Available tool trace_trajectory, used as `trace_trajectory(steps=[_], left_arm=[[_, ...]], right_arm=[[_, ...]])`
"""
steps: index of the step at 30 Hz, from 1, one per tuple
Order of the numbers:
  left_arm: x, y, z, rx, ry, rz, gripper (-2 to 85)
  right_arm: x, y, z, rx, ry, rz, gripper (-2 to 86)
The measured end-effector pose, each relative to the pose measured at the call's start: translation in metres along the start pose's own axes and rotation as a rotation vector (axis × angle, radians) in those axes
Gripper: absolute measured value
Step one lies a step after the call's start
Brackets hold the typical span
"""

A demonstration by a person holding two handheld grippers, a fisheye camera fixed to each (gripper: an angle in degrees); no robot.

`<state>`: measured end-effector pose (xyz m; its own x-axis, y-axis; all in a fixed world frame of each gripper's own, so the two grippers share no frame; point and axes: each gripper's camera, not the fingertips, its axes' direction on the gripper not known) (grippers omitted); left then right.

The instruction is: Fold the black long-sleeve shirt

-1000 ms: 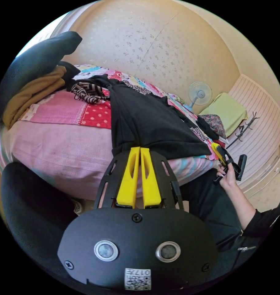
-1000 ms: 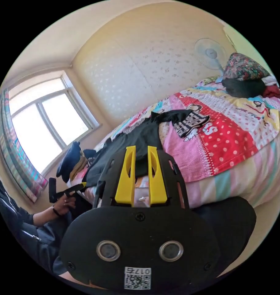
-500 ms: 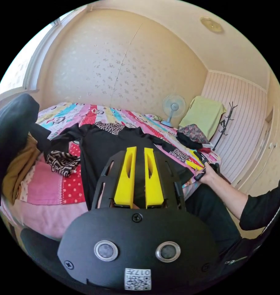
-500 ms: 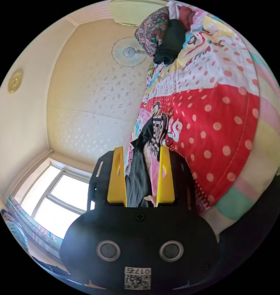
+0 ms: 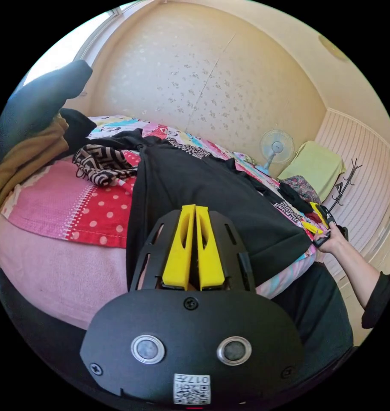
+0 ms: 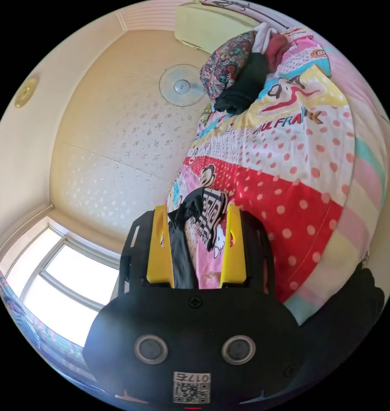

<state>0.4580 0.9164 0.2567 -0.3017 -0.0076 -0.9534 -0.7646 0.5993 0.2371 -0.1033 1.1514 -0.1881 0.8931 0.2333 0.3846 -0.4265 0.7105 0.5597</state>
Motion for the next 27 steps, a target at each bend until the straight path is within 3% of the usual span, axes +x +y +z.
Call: trace_trajectory(steps=[5,13,18,27], left_arm=[[-0.006,0.0,0.003,-0.01,0.011,-0.028,-1.0],[-0.024,0.001,0.007,-0.017,0.088,-0.096,-1.0],[-0.027,0.003,0.009,-0.012,0.094,-0.095,-1.0],[-0.028,0.004,0.014,-0.018,0.085,-0.092,-1.0]], right_arm=[[-0.018,-0.015,0.023,-0.092,0.161,-0.091,14.0],[-0.043,-0.03,0.048,-0.194,0.193,-0.17,10.0],[-0.062,-0.053,0.067,-0.309,0.252,-0.193,3.1],[-0.144,-0.173,0.02,-0.096,0.065,-0.032,1.5]])
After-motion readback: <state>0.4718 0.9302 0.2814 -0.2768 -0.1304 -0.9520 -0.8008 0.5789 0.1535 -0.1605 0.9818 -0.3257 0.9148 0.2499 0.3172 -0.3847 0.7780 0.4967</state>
